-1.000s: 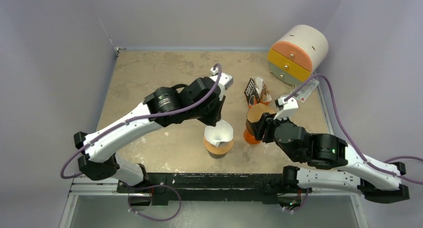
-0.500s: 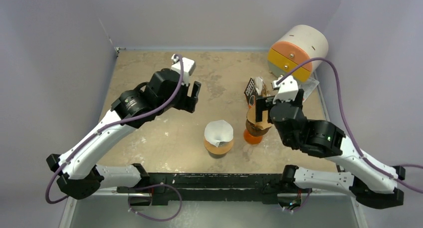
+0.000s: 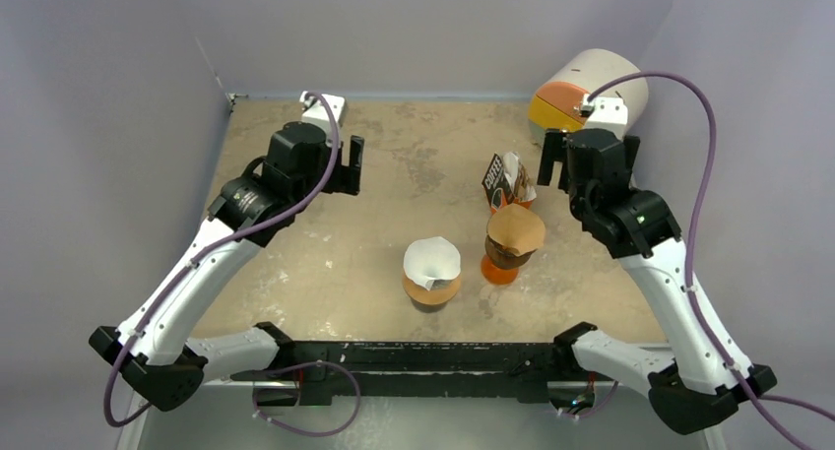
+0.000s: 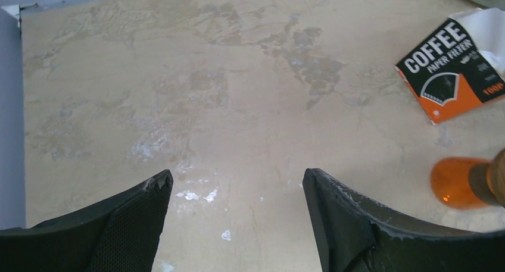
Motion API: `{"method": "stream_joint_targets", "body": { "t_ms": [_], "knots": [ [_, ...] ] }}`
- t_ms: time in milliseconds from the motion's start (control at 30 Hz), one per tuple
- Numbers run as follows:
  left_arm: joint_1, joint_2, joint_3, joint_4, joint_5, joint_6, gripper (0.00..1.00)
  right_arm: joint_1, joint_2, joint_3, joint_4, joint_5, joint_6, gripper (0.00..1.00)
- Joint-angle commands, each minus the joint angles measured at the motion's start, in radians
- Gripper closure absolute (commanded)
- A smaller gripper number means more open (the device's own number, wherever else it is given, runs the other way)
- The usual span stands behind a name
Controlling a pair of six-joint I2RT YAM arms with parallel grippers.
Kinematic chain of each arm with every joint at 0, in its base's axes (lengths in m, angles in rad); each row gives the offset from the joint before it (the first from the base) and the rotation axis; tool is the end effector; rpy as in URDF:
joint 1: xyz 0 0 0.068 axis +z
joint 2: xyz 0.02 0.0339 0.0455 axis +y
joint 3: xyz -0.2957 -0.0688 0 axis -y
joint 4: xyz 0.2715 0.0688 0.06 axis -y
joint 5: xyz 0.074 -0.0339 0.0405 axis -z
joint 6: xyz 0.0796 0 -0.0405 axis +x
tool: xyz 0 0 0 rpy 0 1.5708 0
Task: Place the coffee filter in the dripper
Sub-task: Reset both arms
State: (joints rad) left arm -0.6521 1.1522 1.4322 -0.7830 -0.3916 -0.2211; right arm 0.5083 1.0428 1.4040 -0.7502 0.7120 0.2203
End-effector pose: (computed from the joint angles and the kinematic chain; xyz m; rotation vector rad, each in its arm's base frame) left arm 0.2358 -0.1418 0.4452 0.2007 2.0256 -0.1420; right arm 0.2245 0.0656 0.4701 0.1872 1.8572 -0.1964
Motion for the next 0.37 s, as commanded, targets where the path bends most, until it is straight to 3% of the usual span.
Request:
{"method": "stream_joint_targets", "body": {
  "t_ms": [0, 133, 333],
  "knots": [
    [0.135, -0.022, -0.052, 0.102, 0.119, -0.029, 0.20, -0.091, -0.034, -0.009, 0.007, -0.090, 0.048, 0.01],
    [0.209, -0.042, -0.091, 0.110, 0.190, -0.033, 0.20, -0.099, -0.106, -0.093, 0.057, -0.091, 0.044, 0.01],
    [0.215, -0.171, -0.201, 0.211, 0.197, -0.014, 0.14, -0.100, -0.221, -0.191, 0.127, -0.143, 0.022, 0.01]
  ]
}}
